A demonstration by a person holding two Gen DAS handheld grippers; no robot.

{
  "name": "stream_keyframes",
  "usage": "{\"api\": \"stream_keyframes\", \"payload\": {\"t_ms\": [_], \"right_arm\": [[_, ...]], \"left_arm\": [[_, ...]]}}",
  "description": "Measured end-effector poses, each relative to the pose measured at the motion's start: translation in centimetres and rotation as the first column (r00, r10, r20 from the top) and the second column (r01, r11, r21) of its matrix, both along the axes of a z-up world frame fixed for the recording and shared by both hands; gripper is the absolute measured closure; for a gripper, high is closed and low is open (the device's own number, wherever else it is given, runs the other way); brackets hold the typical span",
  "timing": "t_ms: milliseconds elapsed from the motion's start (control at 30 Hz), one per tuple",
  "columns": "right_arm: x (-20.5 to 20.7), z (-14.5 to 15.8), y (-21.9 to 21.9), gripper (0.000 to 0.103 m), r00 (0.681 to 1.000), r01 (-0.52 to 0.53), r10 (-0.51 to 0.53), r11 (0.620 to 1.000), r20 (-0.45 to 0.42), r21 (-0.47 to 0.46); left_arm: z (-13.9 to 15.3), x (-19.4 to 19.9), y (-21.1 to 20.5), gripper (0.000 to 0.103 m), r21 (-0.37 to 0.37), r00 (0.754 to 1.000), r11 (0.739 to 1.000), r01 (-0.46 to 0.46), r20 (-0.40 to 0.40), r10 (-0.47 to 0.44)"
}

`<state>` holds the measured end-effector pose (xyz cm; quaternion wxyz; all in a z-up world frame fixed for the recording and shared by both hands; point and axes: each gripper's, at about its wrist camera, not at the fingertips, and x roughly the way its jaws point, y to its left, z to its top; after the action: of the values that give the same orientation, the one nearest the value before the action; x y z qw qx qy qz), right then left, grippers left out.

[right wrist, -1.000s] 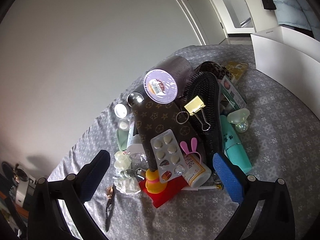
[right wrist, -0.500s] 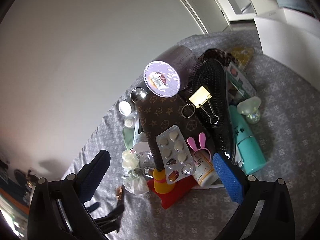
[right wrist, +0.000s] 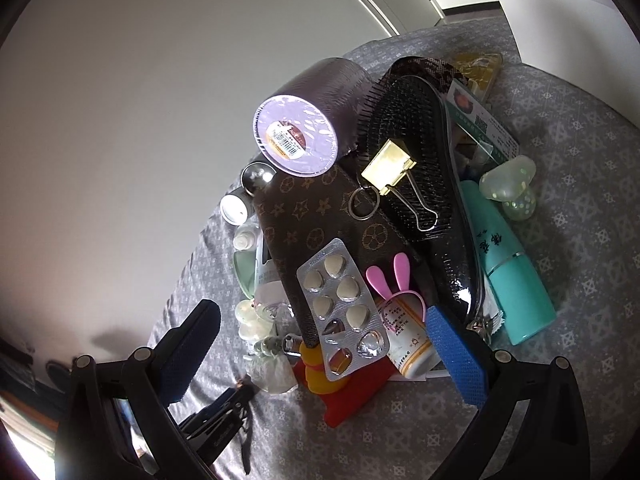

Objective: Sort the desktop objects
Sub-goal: 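Carry the wristwatch beside the beige holder and release it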

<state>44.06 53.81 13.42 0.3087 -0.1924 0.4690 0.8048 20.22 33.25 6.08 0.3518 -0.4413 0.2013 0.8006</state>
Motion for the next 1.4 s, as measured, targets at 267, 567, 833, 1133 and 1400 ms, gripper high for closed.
{"api": "stream_keyframes", "payload": {"t_ms": [267, 567, 833, 1133, 1400], "right_arm": [[0.1, 1.0, -1.1, 0.000, 0.999, -0.020, 0.017, 0.998, 0.050, 0.064], [-0.8, 1.8, -2.9, 0.000, 0.990, -0.072, 0.055, 0.989, 0.133, 0.131], [-1.6, 1.6, -3.2, 0.000, 0.975, -0.084, 0.050, 0.984, 0.215, 0.155], [-4.9, 1.5, -5.1, 0.000, 0.933, -0.230, 0.146, 0.945, 0.330, 0.232], [-10.3, -2.0, -6.2, 0.026, 0.819, -0.409, 0.282, 0.898, 0.500, 0.163]], "left_arm": [[5.7, -2.0, -10.8, 0.077, 0.120, 0.981, 0.980, -0.157, -0.098, 0.169], [12.2, -11.4, -27.6, 0.077, 0.202, 0.854, 0.883, -0.424, -0.236, 0.464], [9.5, -19.1, -36.6, 0.077, 0.165, 0.725, 0.762, -0.626, -0.238, 0.647], [7.1, -17.6, -41.7, 0.007, 0.266, 0.526, 0.573, -0.775, -0.230, 0.819], [9.8, -12.3, -39.8, 0.001, 0.341, 0.605, 0.658, -0.672, -0.261, 0.753]]}}
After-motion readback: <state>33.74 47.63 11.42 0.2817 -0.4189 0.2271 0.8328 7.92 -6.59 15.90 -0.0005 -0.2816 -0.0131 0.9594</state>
